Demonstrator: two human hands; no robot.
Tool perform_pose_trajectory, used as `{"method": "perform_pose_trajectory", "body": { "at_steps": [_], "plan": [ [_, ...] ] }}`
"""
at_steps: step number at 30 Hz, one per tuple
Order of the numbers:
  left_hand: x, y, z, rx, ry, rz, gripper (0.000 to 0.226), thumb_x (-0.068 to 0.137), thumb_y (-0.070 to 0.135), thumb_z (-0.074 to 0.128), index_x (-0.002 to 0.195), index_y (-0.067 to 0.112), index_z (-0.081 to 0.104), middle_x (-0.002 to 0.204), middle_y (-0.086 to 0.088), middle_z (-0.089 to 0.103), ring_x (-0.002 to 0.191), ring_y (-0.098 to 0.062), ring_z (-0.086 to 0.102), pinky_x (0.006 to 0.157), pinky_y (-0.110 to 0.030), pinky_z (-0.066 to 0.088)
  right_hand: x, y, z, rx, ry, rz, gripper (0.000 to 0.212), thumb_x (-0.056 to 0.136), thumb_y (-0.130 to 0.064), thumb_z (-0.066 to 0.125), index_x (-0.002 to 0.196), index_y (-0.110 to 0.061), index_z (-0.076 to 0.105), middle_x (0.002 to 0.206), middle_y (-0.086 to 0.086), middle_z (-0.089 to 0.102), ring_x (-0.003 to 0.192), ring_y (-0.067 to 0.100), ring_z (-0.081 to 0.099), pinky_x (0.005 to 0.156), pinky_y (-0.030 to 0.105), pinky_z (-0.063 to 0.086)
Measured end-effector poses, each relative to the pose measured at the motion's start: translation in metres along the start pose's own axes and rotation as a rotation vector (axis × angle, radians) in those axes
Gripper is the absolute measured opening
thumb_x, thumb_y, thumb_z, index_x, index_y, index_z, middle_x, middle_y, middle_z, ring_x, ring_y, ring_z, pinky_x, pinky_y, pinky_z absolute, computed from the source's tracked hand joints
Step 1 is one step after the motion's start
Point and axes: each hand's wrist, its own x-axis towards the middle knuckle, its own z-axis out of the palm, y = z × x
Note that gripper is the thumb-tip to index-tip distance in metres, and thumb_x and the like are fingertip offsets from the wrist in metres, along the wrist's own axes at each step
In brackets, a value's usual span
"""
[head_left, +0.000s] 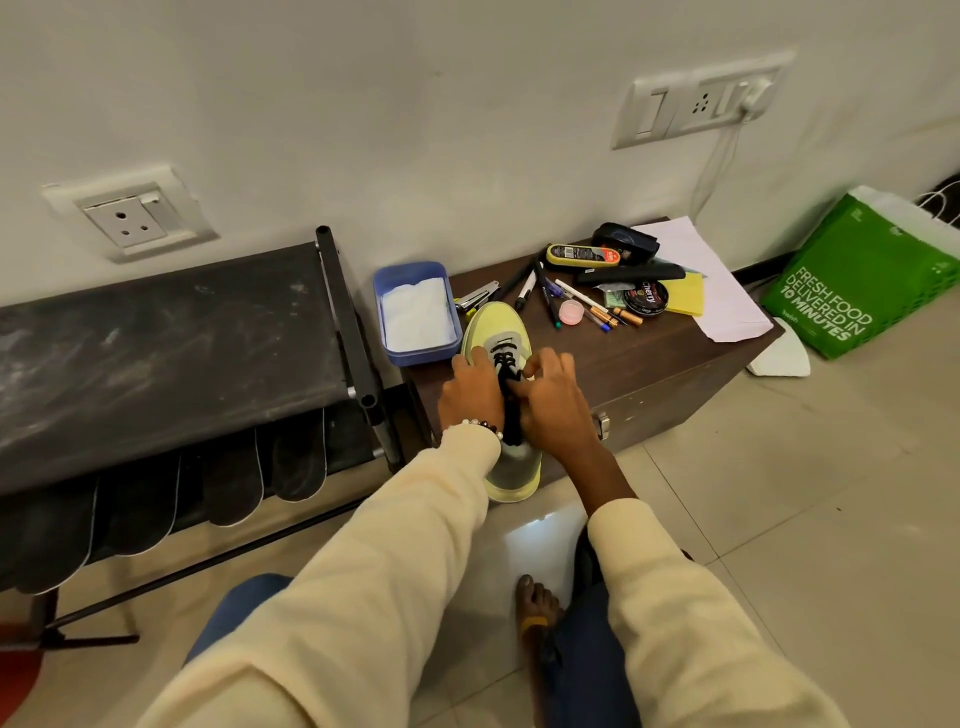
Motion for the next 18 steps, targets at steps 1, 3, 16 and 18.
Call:
{"method": "perform_pose_trajectory", "body": {
  "at_steps": [1,3,16,18],
  "plan": [
    [0.000,0.000,0.002,0.001,-0.001,-0.004,0.031,0.099,0.020,0.046,0.127,0.010,0.041,0.122,-0.017,0.050,0.104,-0.040,0.058,0.083,-0.040,0.049,0.000,0.002,-0.001,0.091,0.036,0.055,0.018,0.088,-0.019,0.064,0.101,-0.009,0.072,0.107,0.006,0.044,0.102,0.024,0.040,0.075,0.029,0.043],
    [0.001,0.000,0.002,-0.026,-0.020,-0.022,0.033,0.099,0.022,0.047,0.128,0.010,0.039,0.123,-0.018,0.050,0.105,-0.040,0.058,0.084,-0.041,0.049,0.000,0.003,-0.001,0.253,0.147,0.183,0.013,0.079,-0.016,0.074,0.091,-0.010,0.075,0.099,0.004,0.047,0.095,0.020,0.044,0.073,0.023,0.035],
    [0.001,-0.031,0.005,-0.492,-0.226,-0.112,0.058,0.079,0.026,0.076,0.128,0.018,0.048,0.128,-0.012,0.048,0.111,-0.028,0.054,0.093,-0.037,0.048,0.034,-0.015,0.008,0.128,-0.096,0.676,0.048,0.083,-0.035,0.066,0.118,-0.009,0.048,0.115,0.013,0.058,0.104,0.031,0.059,0.080,0.039,0.052],
    [-0.001,-0.031,0.006,-0.472,-0.228,-0.156,0.063,0.079,0.030,0.075,0.132,0.017,0.044,0.131,-0.012,0.047,0.114,-0.030,0.053,0.095,-0.038,0.047,0.033,-0.016,0.011,0.210,-0.074,0.734,0.048,0.082,-0.036,0.067,0.116,-0.009,0.048,0.114,0.013,0.059,0.102,0.031,0.060,0.079,0.040,0.052]
  ]
}}
